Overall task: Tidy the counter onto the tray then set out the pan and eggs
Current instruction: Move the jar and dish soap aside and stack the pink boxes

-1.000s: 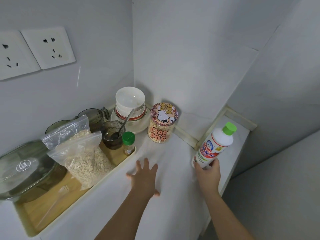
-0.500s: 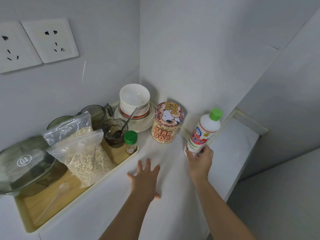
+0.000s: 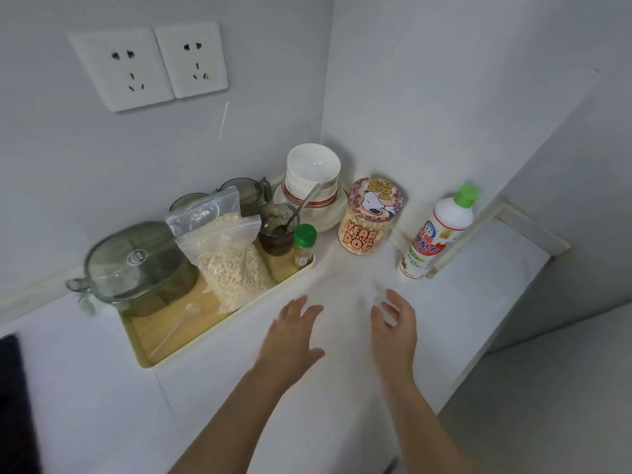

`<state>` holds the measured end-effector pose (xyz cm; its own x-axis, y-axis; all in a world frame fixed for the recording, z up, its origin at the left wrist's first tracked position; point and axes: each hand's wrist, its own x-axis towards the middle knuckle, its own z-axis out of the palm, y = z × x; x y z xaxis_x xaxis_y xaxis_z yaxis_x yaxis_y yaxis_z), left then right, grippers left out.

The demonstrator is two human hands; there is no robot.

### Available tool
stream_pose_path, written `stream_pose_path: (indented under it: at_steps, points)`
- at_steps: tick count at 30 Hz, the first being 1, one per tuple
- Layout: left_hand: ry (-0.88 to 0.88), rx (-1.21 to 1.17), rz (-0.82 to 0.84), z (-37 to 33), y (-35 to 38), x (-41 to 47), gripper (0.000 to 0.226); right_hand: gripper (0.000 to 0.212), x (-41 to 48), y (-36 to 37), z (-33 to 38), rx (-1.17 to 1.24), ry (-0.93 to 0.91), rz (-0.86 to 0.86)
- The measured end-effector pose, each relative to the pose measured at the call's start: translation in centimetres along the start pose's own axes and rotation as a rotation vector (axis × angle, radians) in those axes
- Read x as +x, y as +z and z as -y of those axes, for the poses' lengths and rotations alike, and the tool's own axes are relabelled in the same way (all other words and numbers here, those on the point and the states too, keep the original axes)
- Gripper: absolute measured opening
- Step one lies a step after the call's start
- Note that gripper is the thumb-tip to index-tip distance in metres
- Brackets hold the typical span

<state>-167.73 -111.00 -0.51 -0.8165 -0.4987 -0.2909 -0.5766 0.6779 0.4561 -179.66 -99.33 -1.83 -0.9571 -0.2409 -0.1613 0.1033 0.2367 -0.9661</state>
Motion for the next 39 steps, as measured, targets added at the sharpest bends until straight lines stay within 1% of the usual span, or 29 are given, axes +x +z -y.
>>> stream_pose_path:
  at_steps: [2, 4, 7, 9, 12, 13, 16, 17, 19, 22, 24, 28, 31, 35, 37, 39]
  points:
    - [0.000, -0.128, -0.141, 1.6, -1.2, -4.2, 0.058, 0.025, -3.3, 0.8, 0.8, -0.024, -0.044, 0.154]
    - [-0.029, -0.237, -0.270, 2.5, -2.4, -8.8, 0.045, 0.021, -7.0, 1.5, 1.8, -0.047, -0.092, 0.309]
    - [-0.160, -0.402, -0.433, 4.3, -3.3, -18.3, 0.034, 0.021, -15.0, 2.8, 3.2, -0.078, -0.157, 0.598]
    - [-0.241, -0.468, -0.555, 5.5, -3.3, -24.8, 0.030, 0.019, -20.5, 3.5, 4.2, -0.068, -0.211, 0.767]
    - [-0.368, -0.563, -0.702, 6.7, -2.8, -34.1, 0.026, 0.016, -28.3, 3.6, 5.2, -0.066, -0.288, 0.971]
    - [-0.429, -0.592, -0.778, 7.6, -2.2, -40.0, 0.026, 0.016, -33.4, 3.7, 5.4, -0.076, -0.313, 1.067]
    - [-0.512, -0.626, -0.899, 8.8, -1.3, -49.2, 0.024, 0.017, -41.8, 3.1, 5.2, -0.058, -0.307, 1.210]
    - [-0.564, -0.623, -0.955, 9.4, -0.8, -54.0, 0.024, 0.017, -46.3, 3.1, 5.1, -0.045, -0.301, 1.278]
    - [-0.629, -0.618, -1.023, 10.1, -0.2, -59.7, 0.022, 0.018, -51.9, 3.2, 4.9, -0.031, -0.287, 1.363]
    - [-0.745, -0.634, -1.219, 11.3, 1.2, -70.2, 0.020, 0.017, -62.3, 3.4, 5.6, -0.052, -0.317, 1.560]
    - [-0.793, -0.654, -1.327, 12.1, 1.6, -75.2, 0.021, 0.017, -67.5, 3.8, 6.1, -0.054, -0.341, 1.649]
    - [-0.898, -0.702, -1.491, 14.4, 3.2, -82.4, 0.021, 0.017, -75.8, 5.6, 5.6, -0.100, -0.382, 1.791]
    - [-0.947, -0.744, -1.528, 17.1, 4.1, -86.1, 0.019, 0.019, -80.3, 7.8, 4.5, -0.135, -0.398, 1.844]
    - [-1.005, -0.726, -1.580, 23.7, 4.7, -91.9, 0.018, 0.018, -87.5, 13.4, 2.4, -0.175, -0.410, 1.879]
    - [-1.030, -0.749, -1.578, 27.4, 4.7, -94.3, 0.018, 0.018, -90.7, 17.1, 1.2, -0.202, -0.445, 1.856]
    - [-1.048, -0.772, -1.540, 31.1, 4.1, -96.4, 0.017, 0.016, -93.4, 20.9, 0.1, -0.251, -0.489, 1.806]
